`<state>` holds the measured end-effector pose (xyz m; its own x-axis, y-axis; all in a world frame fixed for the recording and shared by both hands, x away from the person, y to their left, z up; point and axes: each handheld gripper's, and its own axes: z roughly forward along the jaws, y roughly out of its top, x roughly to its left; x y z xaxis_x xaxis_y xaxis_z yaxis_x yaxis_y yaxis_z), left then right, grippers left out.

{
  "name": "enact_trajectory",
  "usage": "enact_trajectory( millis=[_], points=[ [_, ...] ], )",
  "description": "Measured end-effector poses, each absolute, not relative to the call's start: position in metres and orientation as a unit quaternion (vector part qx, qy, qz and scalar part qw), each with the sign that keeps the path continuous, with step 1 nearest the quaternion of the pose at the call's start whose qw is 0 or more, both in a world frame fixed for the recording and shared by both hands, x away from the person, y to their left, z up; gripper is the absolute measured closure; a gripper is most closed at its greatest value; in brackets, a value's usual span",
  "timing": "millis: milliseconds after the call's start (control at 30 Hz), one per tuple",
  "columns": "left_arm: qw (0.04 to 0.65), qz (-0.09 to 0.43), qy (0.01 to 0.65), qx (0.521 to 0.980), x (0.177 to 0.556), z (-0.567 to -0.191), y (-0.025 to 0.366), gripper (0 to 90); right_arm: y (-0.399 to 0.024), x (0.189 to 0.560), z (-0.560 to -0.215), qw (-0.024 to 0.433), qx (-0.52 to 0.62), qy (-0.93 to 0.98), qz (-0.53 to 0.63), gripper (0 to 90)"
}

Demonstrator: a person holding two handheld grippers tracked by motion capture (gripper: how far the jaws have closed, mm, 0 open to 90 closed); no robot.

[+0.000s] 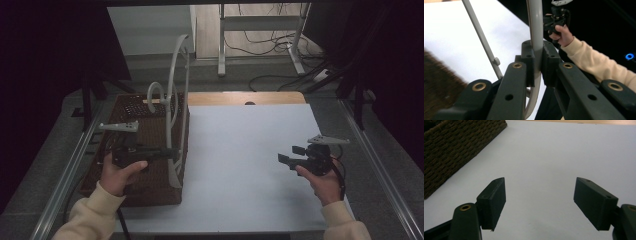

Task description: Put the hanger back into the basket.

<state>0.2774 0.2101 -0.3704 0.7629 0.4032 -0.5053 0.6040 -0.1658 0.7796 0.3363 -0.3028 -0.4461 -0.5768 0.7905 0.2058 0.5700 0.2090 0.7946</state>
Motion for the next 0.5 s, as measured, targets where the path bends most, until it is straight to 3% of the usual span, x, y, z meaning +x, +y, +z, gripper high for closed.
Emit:
enact_trajectory(
  millis=[500],
  points=[
    [0.539,-0.052,0.335,0.771,0.27,-0.358,0.255,81.9,-0.302,0.337,-0.451,0.13,0.448,0.774,0.429,26.0]
  ],
)
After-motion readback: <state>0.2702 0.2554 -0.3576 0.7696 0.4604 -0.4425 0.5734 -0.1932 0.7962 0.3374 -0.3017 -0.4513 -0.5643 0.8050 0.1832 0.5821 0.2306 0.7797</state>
